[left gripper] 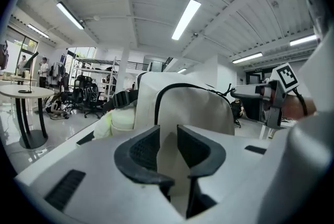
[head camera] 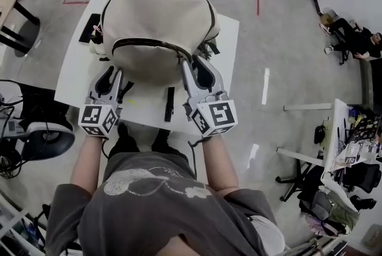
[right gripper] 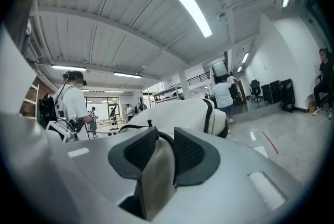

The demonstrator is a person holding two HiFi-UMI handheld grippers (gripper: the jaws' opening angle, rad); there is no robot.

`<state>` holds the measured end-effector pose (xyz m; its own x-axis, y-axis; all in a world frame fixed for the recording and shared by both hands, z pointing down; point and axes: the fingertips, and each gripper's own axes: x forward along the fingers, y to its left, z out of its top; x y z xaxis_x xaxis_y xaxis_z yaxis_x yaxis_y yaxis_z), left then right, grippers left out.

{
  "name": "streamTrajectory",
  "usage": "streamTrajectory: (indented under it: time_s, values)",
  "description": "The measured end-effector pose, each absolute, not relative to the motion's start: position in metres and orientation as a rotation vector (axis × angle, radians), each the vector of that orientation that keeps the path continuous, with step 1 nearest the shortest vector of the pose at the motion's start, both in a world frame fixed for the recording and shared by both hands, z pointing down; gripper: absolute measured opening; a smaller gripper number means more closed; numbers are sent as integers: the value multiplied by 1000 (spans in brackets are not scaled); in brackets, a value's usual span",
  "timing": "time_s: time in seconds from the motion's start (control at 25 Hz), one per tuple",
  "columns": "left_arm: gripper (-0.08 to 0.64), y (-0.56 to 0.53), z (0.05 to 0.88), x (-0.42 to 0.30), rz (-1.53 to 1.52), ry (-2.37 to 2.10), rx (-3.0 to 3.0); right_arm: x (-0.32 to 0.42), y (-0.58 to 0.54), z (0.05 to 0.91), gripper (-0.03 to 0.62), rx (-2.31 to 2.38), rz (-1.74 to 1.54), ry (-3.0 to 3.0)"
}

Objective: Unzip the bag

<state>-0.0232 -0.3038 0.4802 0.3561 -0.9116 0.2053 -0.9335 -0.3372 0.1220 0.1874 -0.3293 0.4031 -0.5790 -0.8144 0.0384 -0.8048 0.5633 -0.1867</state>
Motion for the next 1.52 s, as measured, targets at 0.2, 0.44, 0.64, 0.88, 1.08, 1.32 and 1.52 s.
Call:
streamTrajectory:
  time_s: [0.2,0.44,0.64,0.88,1.08,1.32,1.52]
  values:
    - [100,-298,465,-10,113,-1642,2441,195,-318,410,97,-1479,-221,2727]
    - [87,-286,459,-4,75,-1575,2477,202,-294,418,78,-1588,-267,2672]
    - [69,-261,445,-12,40,-1503,2548,178,-268,416,60,-1629,-259,2668]
    - [16,-210,410,-35,-59,-1445,2588,143,-216,391,52,-1655,-205,2645]
    - [6,-173,404,-55,-84,-1419,2613,129,-167,382,40,-1720,-159,2607]
    - [6,-126,411,-70,-83,-1363,2618,122,-100,391,2,-1809,-192,2567]
    - [6,-90,430,-74,-56,-1294,2605,118,-53,405,0,-1873,-247,2557]
